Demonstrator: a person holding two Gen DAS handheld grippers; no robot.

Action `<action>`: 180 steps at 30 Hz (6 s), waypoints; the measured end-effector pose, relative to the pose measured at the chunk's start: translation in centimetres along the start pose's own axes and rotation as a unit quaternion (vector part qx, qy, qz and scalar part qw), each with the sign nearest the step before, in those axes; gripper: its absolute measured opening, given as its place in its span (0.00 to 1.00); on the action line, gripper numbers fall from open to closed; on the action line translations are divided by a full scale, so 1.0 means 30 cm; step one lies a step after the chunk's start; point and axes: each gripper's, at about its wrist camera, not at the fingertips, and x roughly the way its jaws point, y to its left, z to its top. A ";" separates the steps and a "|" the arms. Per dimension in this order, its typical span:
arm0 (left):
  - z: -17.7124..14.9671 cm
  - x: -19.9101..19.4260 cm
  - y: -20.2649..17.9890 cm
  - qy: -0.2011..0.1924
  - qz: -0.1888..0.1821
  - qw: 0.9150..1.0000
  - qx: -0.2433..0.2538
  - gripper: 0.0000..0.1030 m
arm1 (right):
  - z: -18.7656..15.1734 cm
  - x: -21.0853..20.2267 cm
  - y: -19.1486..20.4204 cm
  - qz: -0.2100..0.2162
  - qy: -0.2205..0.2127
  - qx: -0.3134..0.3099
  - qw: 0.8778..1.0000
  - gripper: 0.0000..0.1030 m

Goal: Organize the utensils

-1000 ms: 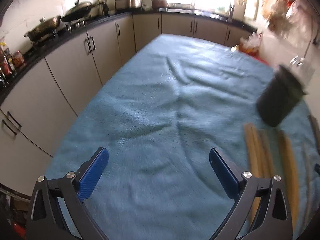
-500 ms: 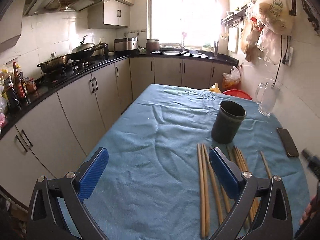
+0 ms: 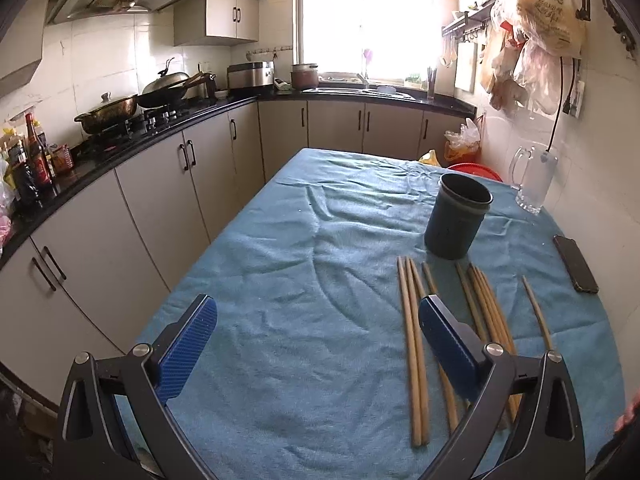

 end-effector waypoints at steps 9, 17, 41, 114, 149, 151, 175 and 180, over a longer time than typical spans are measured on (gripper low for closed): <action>-0.014 -0.002 0.013 -0.001 0.010 1.000 -0.007 0.98 | 0.021 -0.031 -0.049 0.017 -0.001 -0.006 1.000 1.00; 0.013 0.038 0.066 0.027 -0.040 0.998 -0.026 0.98 | -0.047 0.107 -0.024 0.140 0.134 -0.039 0.980 0.97; 0.060 0.565 -0.227 0.219 -0.156 0.961 0.060 0.11 | -0.255 0.454 0.170 0.277 0.368 -0.090 0.883 0.65; 0.057 0.566 -0.164 0.250 -0.169 0.948 0.100 0.06 | -0.253 0.646 0.267 0.263 0.446 -0.129 0.846 0.12; 0.200 0.162 -0.117 0.070 -0.204 0.973 0.079 0.05 | 0.010 0.326 0.249 0.306 0.282 -0.076 0.906 0.06; 0.202 0.097 -0.098 0.052 -0.212 0.973 0.075 0.05 | 0.025 0.305 0.229 0.309 0.270 -0.075 0.909 0.06; 0.299 -0.225 -0.122 -0.061 -0.259 0.962 0.060 0.05 | 0.232 0.138 0.167 0.352 0.178 -0.048 0.918 0.06; 0.410 -0.182 -0.156 -0.073 -0.257 0.962 0.058 0.05 | 0.339 0.173 0.230 0.361 0.154 -0.049 0.919 0.06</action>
